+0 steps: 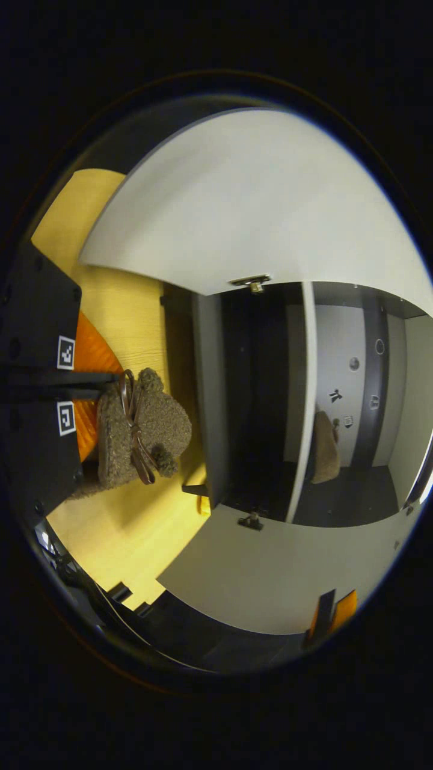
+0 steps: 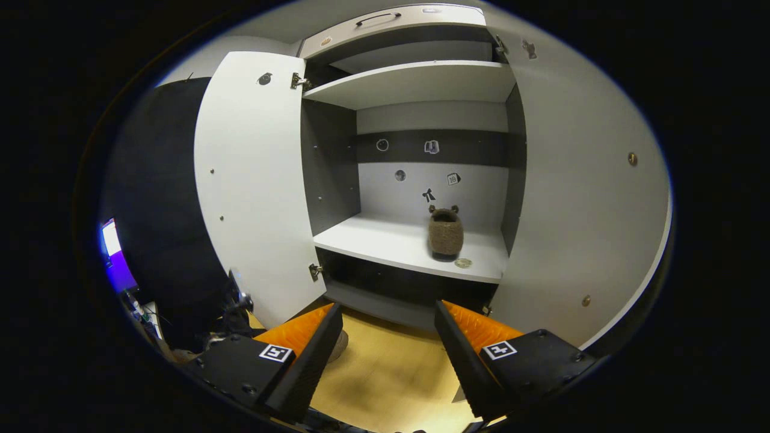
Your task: Grab one shoe with the right hand and put it into the shoe cabinet, grab the other shoe with the left hand and put it into the shoe cabinet; then close the right door with the right hand and the left door with the left hand.
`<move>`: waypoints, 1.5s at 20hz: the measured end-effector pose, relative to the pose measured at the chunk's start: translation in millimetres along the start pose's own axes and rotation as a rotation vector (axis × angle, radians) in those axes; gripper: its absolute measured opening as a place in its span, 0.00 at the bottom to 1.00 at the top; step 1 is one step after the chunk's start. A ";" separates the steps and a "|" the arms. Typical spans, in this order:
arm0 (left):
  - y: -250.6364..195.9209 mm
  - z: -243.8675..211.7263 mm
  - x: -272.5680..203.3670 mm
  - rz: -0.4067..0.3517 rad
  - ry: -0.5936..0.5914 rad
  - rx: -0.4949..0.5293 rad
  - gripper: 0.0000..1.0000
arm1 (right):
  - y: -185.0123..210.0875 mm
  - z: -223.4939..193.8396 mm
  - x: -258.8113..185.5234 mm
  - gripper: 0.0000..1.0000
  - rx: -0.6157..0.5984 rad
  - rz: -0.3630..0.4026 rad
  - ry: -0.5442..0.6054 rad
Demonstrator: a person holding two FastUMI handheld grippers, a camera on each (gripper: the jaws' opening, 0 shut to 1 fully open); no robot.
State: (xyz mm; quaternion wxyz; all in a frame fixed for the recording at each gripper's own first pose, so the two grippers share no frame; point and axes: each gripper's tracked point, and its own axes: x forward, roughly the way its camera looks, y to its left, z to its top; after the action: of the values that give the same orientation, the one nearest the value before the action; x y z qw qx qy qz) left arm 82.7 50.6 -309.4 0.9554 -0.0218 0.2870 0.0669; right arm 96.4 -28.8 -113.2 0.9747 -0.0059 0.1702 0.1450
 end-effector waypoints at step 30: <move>62.1 354.6 217.8 0.157 -0.110 -0.006 0.12 | 0.7 44.4 20.0 0.99 -0.022 0.165 -0.108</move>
State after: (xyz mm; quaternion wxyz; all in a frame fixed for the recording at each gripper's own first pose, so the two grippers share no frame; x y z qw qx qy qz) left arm 447.3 165.6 -133.8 0.9614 0.0016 0.2348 0.1436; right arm 128.9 -19.7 -78.0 0.9670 0.0052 0.1155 0.2270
